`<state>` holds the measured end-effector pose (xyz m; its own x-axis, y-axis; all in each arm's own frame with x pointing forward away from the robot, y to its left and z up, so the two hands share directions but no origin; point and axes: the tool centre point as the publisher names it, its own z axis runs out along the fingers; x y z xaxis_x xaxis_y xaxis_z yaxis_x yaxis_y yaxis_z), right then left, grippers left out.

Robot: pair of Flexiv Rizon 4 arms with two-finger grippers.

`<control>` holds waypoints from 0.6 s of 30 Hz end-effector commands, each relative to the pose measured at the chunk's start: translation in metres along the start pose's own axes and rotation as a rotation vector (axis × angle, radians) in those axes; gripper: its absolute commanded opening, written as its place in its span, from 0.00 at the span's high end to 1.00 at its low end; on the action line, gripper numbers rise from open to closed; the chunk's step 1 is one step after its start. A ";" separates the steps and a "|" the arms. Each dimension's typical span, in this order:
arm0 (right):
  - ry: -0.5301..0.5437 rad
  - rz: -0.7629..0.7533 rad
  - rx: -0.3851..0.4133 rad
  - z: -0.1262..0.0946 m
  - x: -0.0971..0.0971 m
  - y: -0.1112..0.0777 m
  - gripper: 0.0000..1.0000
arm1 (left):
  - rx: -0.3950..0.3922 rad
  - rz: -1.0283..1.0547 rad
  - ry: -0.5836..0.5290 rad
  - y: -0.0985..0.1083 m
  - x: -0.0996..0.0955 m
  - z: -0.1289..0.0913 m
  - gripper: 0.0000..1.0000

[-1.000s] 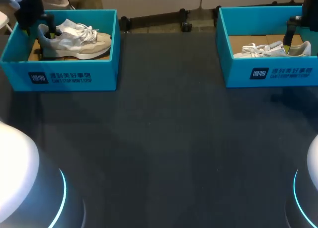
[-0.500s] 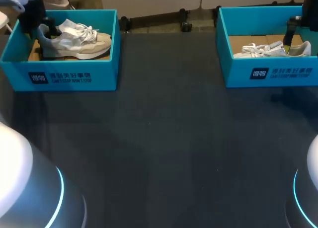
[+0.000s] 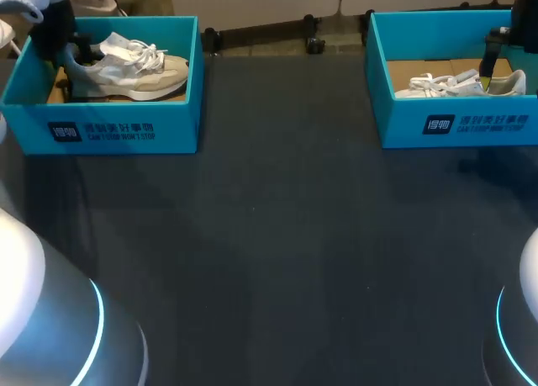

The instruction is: Take the shoe out of the shoebox, open the shoe tongue, remove and reinsert the insole, then place the shoe into the shoebox

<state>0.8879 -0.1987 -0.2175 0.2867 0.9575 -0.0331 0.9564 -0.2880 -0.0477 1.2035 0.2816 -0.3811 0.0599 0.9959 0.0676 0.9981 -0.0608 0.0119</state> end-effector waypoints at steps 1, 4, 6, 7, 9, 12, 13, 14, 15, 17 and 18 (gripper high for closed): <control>-0.001 0.001 -0.002 0.000 0.000 -0.001 0.00 | 0.031 -0.001 -0.003 0.009 0.003 0.004 0.27; -0.001 0.001 -0.002 0.000 0.000 -0.001 0.00 | 0.040 -0.001 -0.002 0.010 0.004 0.008 0.28; -0.001 0.001 -0.002 0.000 0.000 -0.001 0.00 | 0.049 -0.003 0.002 0.010 0.004 0.011 0.29; -0.001 0.001 -0.002 0.000 0.000 -0.001 0.00 | 0.053 -0.003 0.004 0.010 0.004 0.012 0.29; -0.001 0.001 -0.002 0.000 0.000 -0.001 0.00 | 0.057 -0.003 0.006 0.010 0.004 0.015 0.31; -0.001 0.001 -0.002 0.000 0.000 -0.001 0.00 | 0.059 -0.005 0.008 0.010 0.005 0.015 0.59; -0.001 0.001 -0.002 0.000 0.000 -0.001 0.00 | 0.059 -0.006 0.008 0.010 0.005 0.015 0.77; -0.001 0.001 -0.002 0.000 0.000 -0.001 0.00 | 0.060 -0.007 0.008 0.010 0.005 0.015 1.00; -0.001 0.001 -0.002 0.000 0.000 -0.001 0.00 | 0.060 -0.007 0.008 0.010 0.005 0.015 1.00; -0.001 0.001 -0.002 0.000 0.000 -0.001 0.00 | 0.059 -0.002 0.006 0.010 0.005 0.014 1.00; -0.001 0.001 -0.002 0.000 0.000 -0.001 0.00 | 0.058 -0.001 0.006 0.010 0.005 0.013 1.00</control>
<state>0.8879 -0.1987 -0.2176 0.2867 0.9575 -0.0330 0.9564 -0.2880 -0.0477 1.2045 0.2855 -0.3905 0.0553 0.9952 0.0805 0.9984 -0.0543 -0.0146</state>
